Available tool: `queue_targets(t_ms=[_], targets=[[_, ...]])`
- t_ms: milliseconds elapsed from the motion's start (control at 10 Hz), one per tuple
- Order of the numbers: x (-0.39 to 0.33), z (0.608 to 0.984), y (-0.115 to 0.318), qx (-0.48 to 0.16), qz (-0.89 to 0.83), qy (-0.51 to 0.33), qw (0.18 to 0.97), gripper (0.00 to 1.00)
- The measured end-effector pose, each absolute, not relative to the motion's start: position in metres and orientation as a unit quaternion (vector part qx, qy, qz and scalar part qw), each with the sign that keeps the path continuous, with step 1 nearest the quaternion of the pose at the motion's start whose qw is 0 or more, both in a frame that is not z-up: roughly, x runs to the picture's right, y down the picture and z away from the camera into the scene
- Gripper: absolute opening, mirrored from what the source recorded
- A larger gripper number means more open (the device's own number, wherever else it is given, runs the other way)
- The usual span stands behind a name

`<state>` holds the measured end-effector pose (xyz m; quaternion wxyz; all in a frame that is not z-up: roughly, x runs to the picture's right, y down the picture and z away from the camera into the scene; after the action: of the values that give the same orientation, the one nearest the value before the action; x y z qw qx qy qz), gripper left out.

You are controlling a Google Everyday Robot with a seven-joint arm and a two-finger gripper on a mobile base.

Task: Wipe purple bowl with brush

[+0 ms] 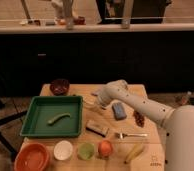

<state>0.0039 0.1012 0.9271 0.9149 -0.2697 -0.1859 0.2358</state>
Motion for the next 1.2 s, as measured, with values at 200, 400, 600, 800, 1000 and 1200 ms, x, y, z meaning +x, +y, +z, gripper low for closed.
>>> queue_targets(t_ms=[200,400,600,800,1000,1200], targets=[[0.005,0.921,0.088,-0.256,0.237,-0.193,0.917,0.0],[0.008,0.925,0.077,-0.244,0.243,-0.197,0.918,0.0],[0.013,0.93,0.068,-0.234,0.248,-0.198,0.919,0.0],[0.017,0.943,0.053,-0.223,0.255,-0.196,0.92,0.0],[0.013,0.952,0.045,-0.217,0.256,-0.195,0.922,0.0],[0.01,0.949,0.035,-0.208,0.251,-0.197,0.925,0.0]])
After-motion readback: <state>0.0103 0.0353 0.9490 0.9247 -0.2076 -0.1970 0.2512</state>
